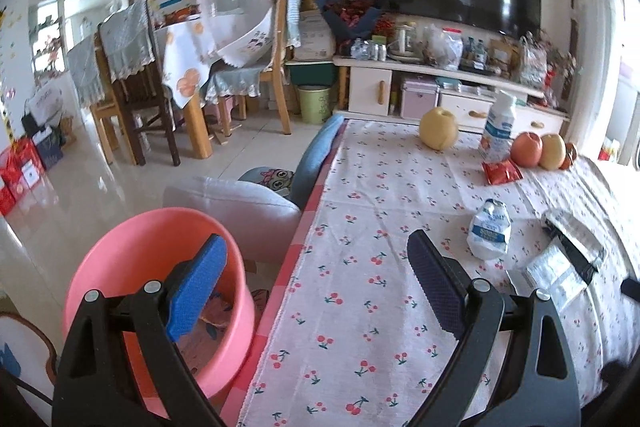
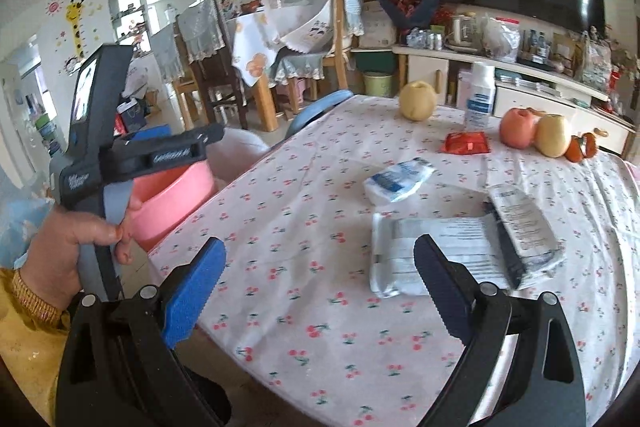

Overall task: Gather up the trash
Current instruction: 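Move both grippers back over the table toward the remaining packets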

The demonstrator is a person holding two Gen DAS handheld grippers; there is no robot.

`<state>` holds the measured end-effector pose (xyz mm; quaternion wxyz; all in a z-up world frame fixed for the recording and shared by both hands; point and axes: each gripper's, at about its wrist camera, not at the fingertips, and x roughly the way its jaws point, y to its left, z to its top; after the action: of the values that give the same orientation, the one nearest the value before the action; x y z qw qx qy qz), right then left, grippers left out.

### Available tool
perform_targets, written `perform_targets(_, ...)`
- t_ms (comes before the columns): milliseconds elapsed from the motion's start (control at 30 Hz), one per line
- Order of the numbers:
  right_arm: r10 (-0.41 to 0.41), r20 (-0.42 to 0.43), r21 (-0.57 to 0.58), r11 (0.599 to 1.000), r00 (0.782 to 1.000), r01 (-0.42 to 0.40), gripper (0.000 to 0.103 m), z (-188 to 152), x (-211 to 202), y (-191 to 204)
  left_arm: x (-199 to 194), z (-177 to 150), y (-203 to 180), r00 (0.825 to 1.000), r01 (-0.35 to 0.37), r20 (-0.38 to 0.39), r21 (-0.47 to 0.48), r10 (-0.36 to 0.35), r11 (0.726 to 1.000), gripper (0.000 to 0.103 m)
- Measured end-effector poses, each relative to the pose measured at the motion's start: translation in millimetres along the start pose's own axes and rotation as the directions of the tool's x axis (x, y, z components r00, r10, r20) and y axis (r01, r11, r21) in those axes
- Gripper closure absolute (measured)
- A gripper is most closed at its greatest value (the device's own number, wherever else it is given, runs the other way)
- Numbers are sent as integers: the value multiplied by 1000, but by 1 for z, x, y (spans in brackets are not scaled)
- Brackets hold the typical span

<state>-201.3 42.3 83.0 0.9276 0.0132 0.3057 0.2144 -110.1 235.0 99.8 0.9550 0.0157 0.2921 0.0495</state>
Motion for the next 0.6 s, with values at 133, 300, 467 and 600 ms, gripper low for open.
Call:
perform_targets(133, -18, 9, 43, 999, 1000, 18, 9, 2, -5, -22, -1, -1, -17, 1000, 4, 0, 56, -4, 998, 11)
perform_targets(300, -45, 17, 110, 993, 999, 43, 9, 4, -11, -54, -2, -2, -45, 1000, 20, 2, 141, -21, 990, 11)
perform_targets(467, -107, 25, 190, 977, 994, 100, 9, 6, -18, -95, -3, -5, -80, 999, 52, -9, 230, -52, 972, 11)
perform_targets(600, -187, 8, 237, 955, 982, 180, 9, 4, -23, -128, -5, -6, -108, 996, 88, -27, 278, -84, 956, 11)
